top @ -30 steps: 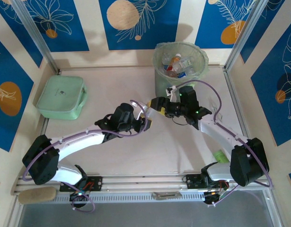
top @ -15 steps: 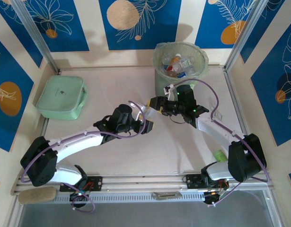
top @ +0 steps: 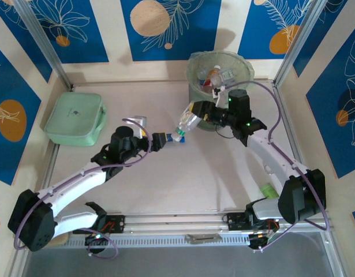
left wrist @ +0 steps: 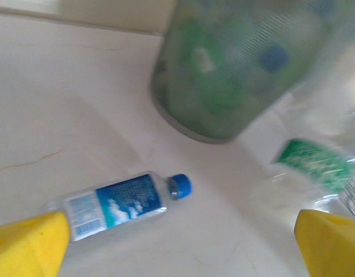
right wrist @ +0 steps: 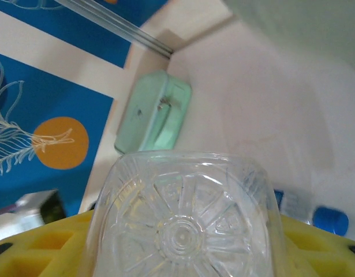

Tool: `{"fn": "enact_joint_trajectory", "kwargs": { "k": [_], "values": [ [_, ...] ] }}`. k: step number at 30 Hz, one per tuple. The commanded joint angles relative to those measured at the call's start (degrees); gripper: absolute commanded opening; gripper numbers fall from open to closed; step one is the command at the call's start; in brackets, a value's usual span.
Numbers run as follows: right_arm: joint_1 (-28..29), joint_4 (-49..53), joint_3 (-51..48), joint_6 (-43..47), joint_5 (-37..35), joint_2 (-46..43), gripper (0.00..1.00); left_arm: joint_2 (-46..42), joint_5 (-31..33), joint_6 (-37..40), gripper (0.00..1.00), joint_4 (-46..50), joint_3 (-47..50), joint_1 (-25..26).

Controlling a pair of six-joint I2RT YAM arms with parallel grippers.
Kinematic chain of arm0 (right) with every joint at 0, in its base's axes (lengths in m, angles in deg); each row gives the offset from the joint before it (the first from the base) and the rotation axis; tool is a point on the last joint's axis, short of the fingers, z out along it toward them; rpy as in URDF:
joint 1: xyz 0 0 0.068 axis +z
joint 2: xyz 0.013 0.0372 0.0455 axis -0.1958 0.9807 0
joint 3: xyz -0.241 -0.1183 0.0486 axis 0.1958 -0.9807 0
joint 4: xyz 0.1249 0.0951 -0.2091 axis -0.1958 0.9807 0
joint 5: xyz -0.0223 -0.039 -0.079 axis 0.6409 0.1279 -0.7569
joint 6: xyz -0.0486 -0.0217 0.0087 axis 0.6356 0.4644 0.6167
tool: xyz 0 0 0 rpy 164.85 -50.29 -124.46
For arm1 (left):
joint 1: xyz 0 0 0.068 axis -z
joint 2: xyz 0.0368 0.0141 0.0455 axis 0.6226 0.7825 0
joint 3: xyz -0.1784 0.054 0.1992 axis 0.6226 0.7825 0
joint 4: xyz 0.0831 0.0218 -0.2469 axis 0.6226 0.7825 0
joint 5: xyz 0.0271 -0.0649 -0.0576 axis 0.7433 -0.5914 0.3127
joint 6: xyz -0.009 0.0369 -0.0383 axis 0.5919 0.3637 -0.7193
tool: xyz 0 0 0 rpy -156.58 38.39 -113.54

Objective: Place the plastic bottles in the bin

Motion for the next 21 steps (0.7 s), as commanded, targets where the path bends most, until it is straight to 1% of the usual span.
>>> {"fn": "enact_joint_trajectory", "kwargs": {
  "k": [1,3,6,11,15,21],
  "values": [
    [-0.71,0.76,6.85,4.34,-0.05,-0.48,0.51,-0.97,1.45,-9.07,0.99,-0.48,3.3,-4.98],
    [-1.24,1.96,11.87,6.11,-0.49,0.87,0.51,-0.7,2.11,-12.87,0.99,1.76,4.41,-7.72],
    [-2.36,4.86,19.74,8.65,-2.36,3.42,0.51,-0.28,0.63,-15.57,0.99,2.04,6.18,-10.03],
    [-5.06,9.49,31.03,12.41,-8.04,8.61,0.5,-0.78,-0.17,-16.83,0.99,0.77,8.41,-10.6],
    [-7.43,11.35,37.25,14.55,-11.57,13.25,0.5,-1.81,0.14,-16.93,0.99,0.67,9.56,-10.69],
    [-8.56,17.34,46.78,19.12,-16.4,20.55,0.5,-2.73,0.36,-16.59,0.99,0.9,10.23,-10.77]
  ]
}}
